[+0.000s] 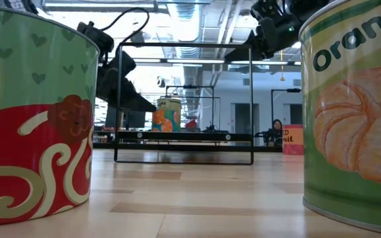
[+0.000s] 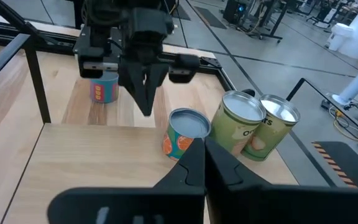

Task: Pick and place cans onto a shelf
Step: Put the canned spaghetti sauce on the shelf

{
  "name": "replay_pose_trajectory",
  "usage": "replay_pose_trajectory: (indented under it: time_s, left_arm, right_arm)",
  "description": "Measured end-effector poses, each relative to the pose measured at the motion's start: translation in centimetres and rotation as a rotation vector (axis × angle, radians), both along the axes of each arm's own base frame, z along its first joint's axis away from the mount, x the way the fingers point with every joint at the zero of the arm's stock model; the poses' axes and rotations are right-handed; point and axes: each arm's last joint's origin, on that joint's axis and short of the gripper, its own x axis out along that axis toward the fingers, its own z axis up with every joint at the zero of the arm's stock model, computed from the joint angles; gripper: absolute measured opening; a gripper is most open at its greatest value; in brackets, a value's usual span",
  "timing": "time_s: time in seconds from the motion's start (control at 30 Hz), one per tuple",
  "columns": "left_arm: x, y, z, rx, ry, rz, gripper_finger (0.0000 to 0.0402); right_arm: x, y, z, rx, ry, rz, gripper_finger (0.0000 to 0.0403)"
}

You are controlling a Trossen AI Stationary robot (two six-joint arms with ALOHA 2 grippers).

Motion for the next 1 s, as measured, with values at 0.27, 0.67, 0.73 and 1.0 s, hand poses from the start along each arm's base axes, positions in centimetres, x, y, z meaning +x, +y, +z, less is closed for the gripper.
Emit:
replay_pose_trajectory:
  time_s: [0.27,0.67,0.73,1.0]
  left_arm:
    - [0.8,0.3,-1.3,-0.042,-0.038,0.012,0.0]
    - [1.0,0.7,-1.9,-0.02,-0.038,0.109,0.0]
    - [1.0,0.7,-1.9,-0.016,-0.035,0.11,0.0]
    - [1.0,0.7,-1.9,-0.013,-0.034,0.105,0.0]
  right_arm:
    - [0.0,0.0,0.0,-0.001,0.001,0.0,0.0012]
    - [0.0,0.0,0.0,0.0,0.005,0.0,0.0011]
    - [0.0,0.0,-0.1,0.0,0.005,-0.001,0.0011]
    - [-0.1,0.0,-0.3,0.005,0.028,-0.002,0.0012]
